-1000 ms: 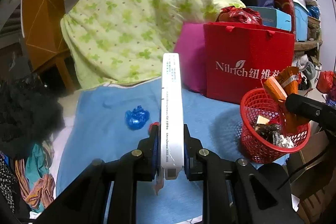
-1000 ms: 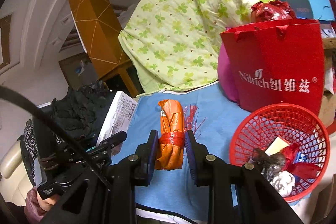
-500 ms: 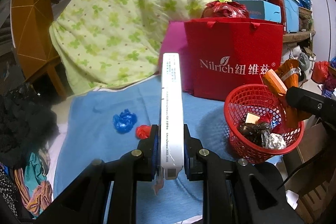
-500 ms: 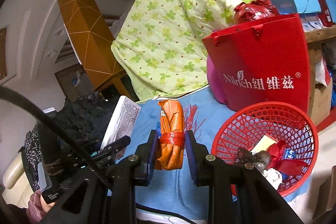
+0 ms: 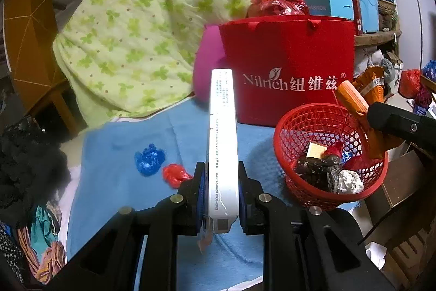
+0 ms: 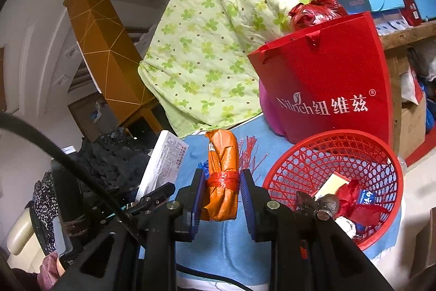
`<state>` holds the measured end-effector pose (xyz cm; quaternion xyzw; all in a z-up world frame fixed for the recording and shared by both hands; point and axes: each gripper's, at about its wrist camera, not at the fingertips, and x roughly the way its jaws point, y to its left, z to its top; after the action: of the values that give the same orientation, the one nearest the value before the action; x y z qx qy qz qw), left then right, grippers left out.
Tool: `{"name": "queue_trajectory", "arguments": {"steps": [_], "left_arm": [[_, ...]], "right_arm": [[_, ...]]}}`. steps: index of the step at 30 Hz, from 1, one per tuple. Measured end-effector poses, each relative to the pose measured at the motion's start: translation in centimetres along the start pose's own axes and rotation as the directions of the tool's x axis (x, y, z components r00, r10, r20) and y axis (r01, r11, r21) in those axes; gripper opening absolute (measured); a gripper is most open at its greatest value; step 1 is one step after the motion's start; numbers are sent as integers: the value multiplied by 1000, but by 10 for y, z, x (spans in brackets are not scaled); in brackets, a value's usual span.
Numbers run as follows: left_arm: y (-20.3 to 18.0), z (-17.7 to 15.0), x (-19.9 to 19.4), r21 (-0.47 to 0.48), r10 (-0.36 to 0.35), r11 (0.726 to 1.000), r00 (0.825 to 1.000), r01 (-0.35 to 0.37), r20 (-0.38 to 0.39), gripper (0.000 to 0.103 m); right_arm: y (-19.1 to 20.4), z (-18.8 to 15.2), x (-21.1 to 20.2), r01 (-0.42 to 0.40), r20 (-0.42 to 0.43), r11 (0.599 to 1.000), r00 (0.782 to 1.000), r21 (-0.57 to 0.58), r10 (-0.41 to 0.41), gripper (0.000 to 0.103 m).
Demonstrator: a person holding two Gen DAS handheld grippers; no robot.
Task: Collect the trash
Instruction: 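Carry the white box and orange wrapper over the red mesh basket, then open both tools to drop the box and wrapper into the basket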
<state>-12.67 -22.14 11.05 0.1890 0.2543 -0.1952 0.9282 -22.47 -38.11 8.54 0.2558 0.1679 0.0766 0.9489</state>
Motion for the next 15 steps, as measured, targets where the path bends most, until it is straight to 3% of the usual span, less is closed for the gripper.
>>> {"name": "queue_trajectory", "arguments": {"steps": [15], "left_arm": [[-32, 11, 8, 55, -37, 998, 999, 37, 1, 22]], "right_arm": [[-26, 0, -14, 54, 30, 997, 998, 52, -55, 28]]}}
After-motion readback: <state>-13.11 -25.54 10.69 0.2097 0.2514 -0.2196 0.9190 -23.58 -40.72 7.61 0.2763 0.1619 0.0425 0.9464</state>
